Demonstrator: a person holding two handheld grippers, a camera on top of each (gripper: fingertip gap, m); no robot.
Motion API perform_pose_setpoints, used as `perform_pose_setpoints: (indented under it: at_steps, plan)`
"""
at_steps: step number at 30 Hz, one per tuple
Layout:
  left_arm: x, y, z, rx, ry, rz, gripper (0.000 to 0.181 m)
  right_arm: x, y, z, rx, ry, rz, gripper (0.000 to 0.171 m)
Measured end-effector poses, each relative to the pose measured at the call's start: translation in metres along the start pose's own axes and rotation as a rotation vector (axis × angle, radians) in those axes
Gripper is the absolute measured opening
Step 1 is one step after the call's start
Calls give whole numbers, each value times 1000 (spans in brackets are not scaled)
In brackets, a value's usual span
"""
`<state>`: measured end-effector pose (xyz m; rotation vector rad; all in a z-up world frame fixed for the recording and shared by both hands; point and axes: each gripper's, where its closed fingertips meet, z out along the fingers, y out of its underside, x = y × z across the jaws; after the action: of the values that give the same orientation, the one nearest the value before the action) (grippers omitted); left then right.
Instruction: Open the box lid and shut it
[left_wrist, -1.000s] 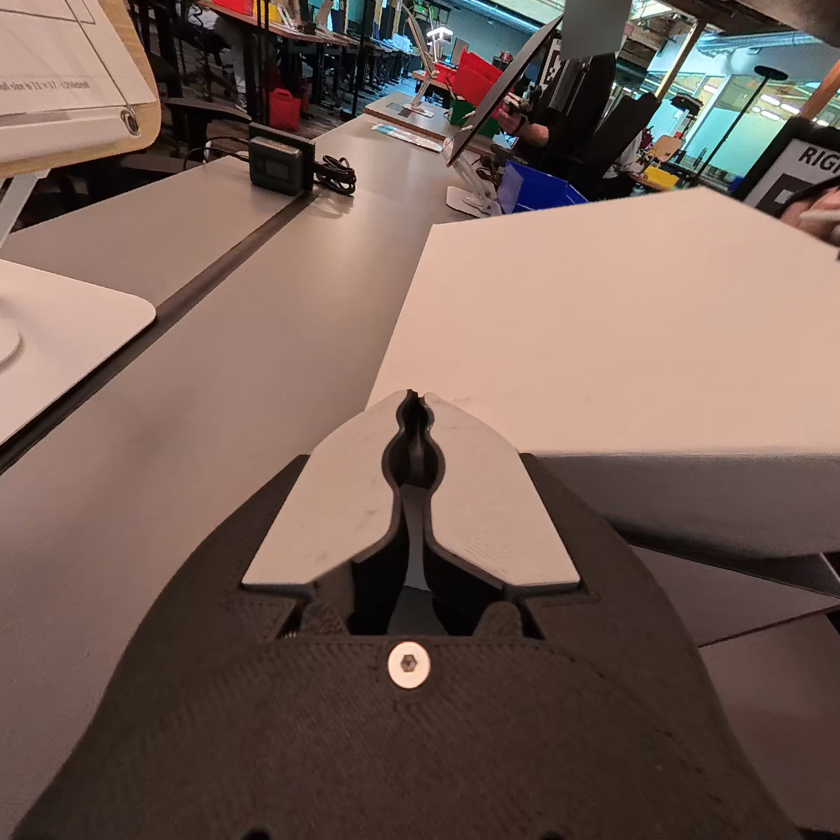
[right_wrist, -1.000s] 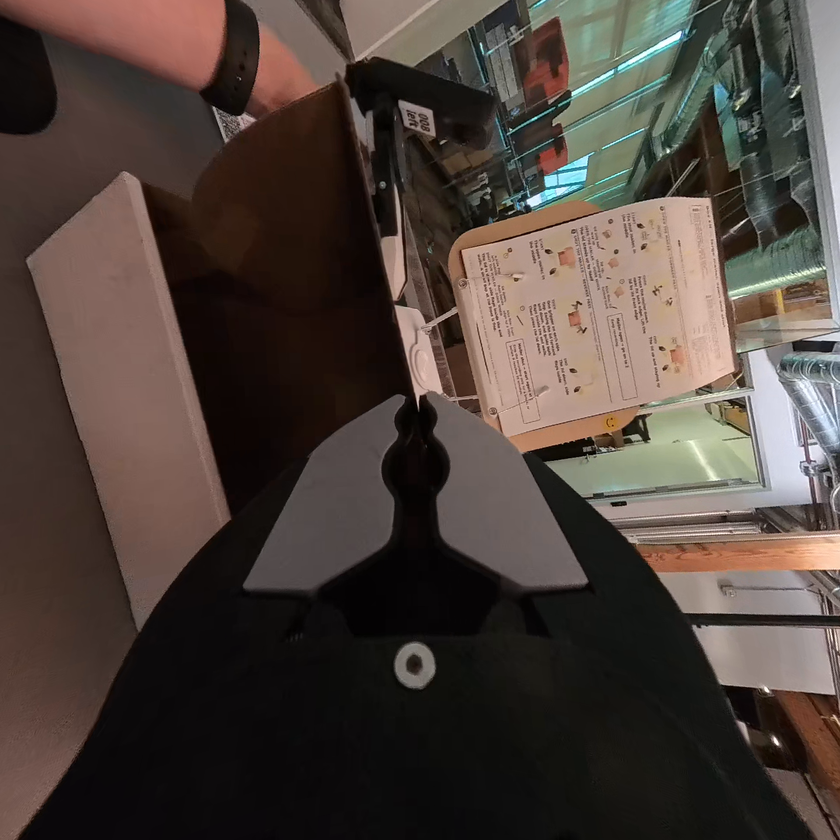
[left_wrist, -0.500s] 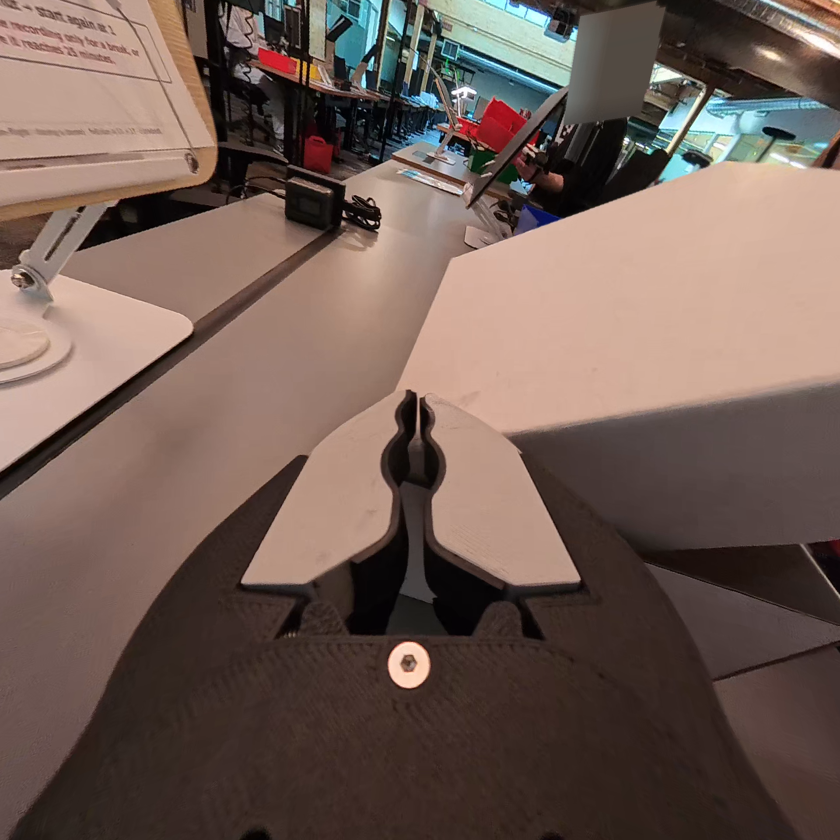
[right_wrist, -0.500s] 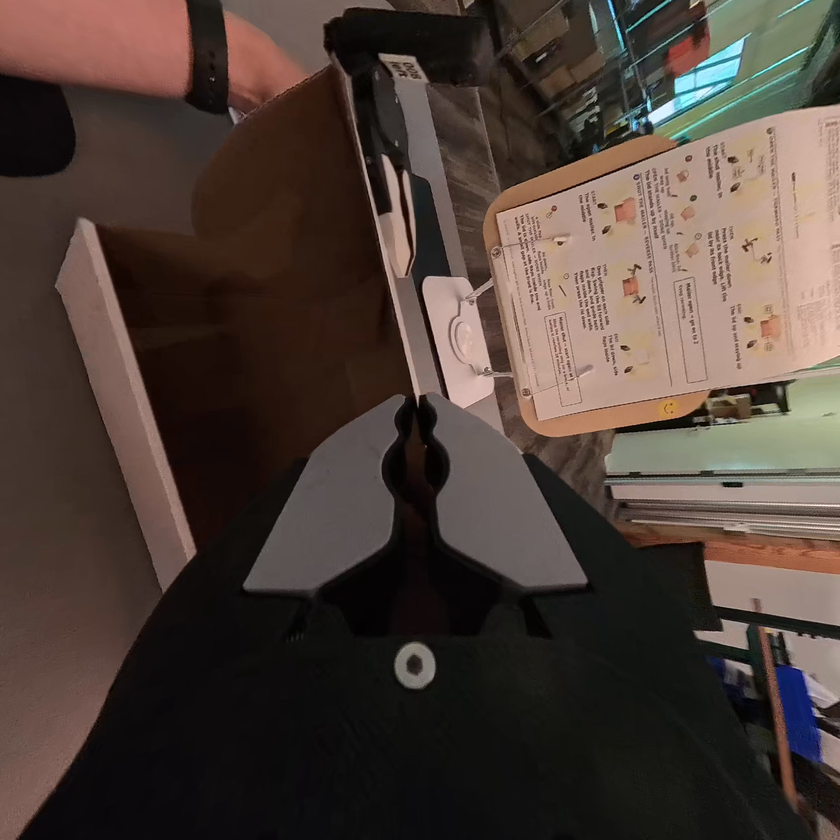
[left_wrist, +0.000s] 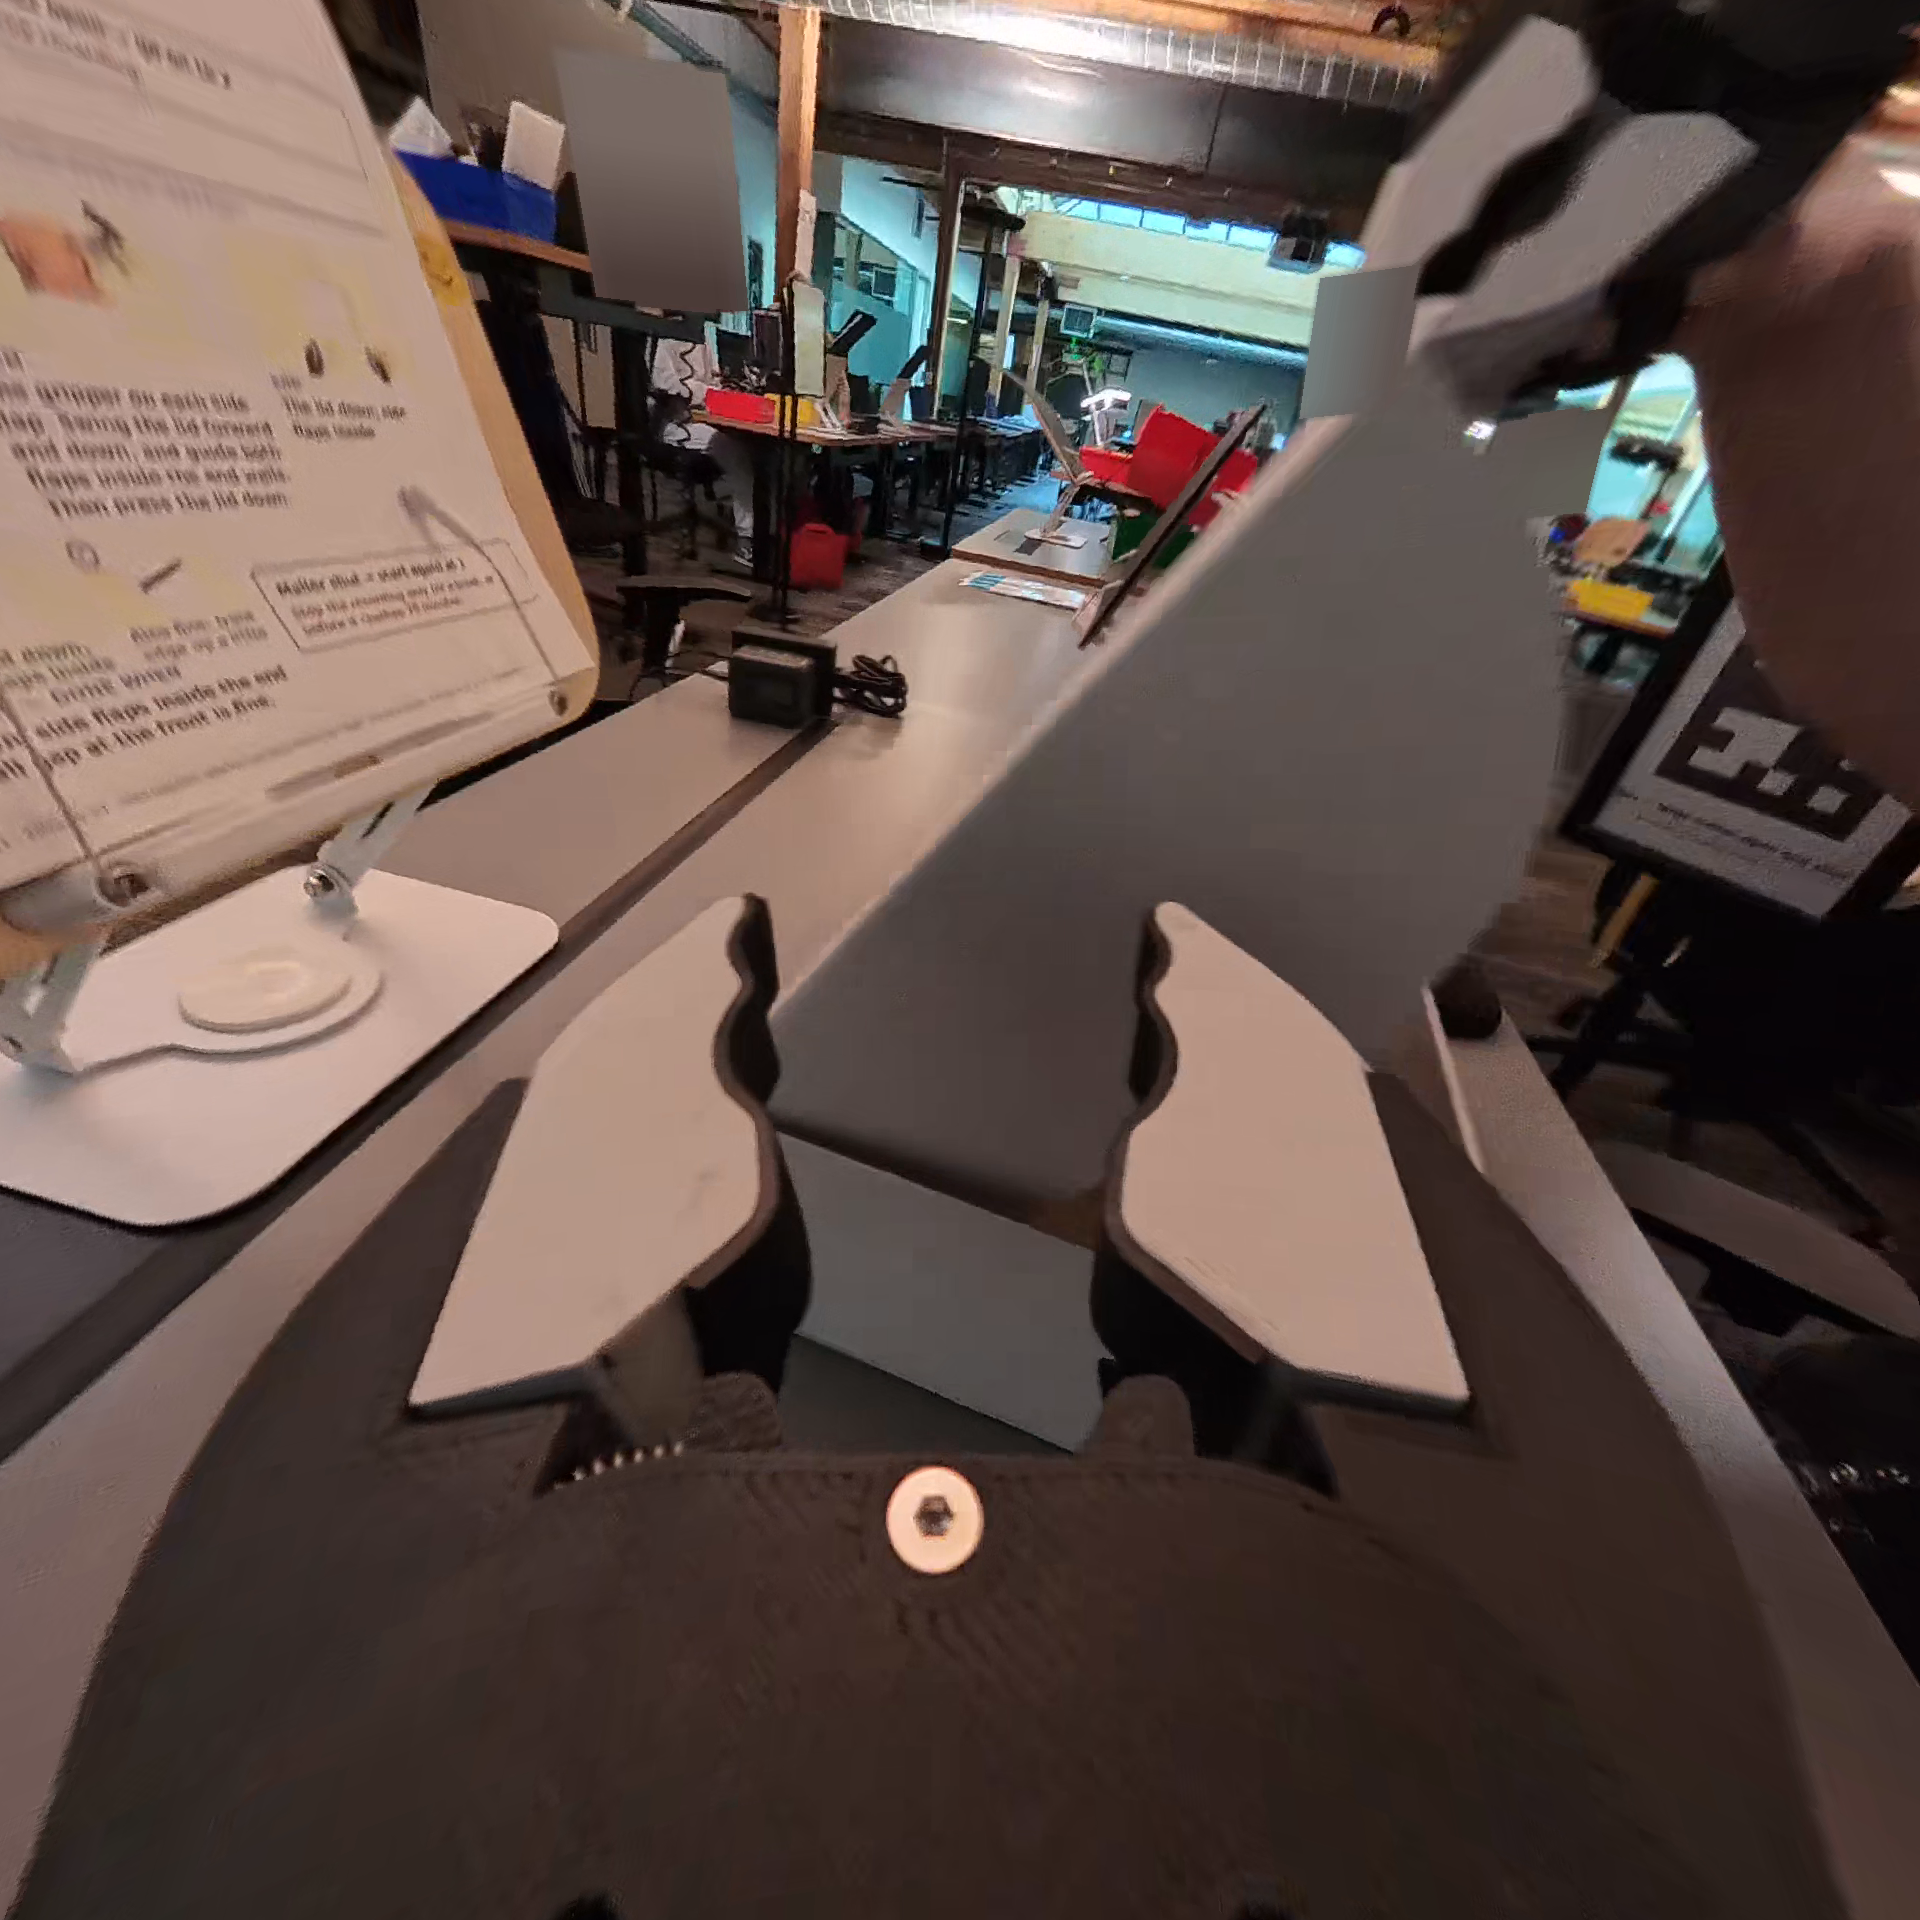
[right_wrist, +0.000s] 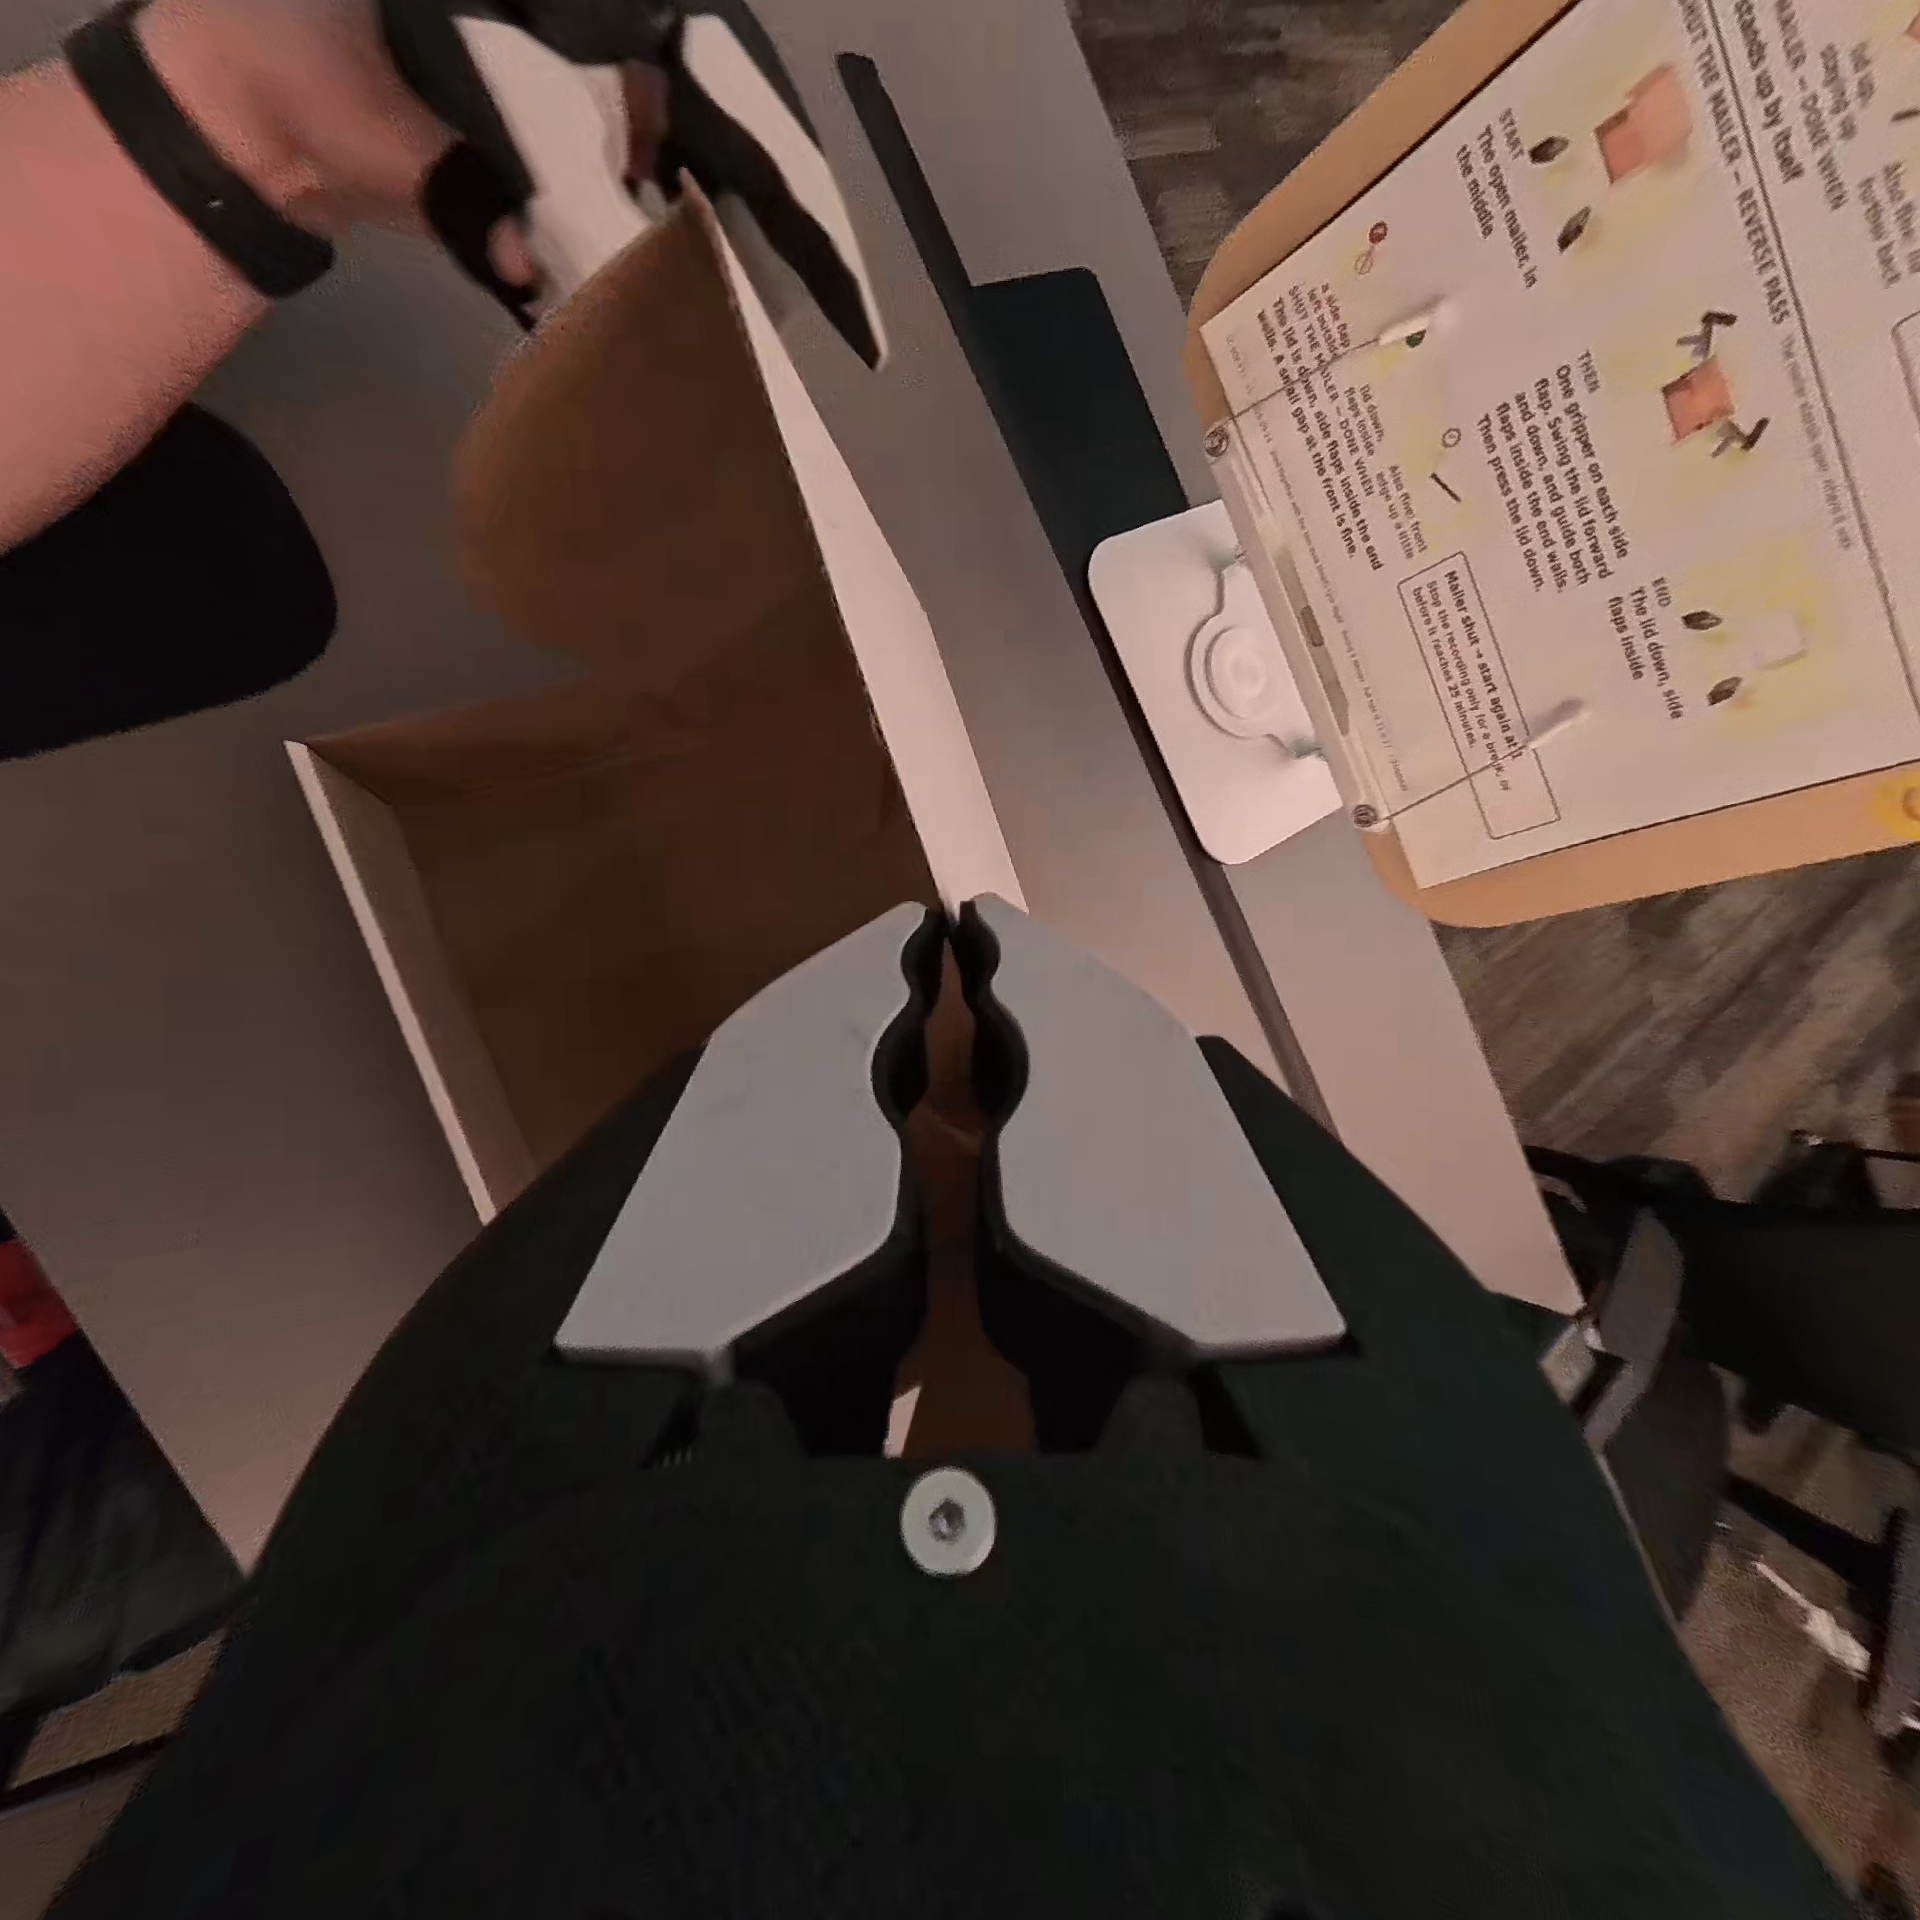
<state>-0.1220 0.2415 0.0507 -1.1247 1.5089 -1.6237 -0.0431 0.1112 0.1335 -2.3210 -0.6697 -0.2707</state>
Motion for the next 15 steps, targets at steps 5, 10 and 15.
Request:
perform_pose_setpoints:
  at_steps: [5,10,15]
  plan:
    - [42,-8,-1,-68,-74,74,86,24,-8,7,-15,-108,100,4]
    - [44,26,19,-168,-418,172,77,44,-14,14,-28,-139,132,4]
    - [3,64,42,-320,-670,120,52,49,-16,15,3,-193,182,4]
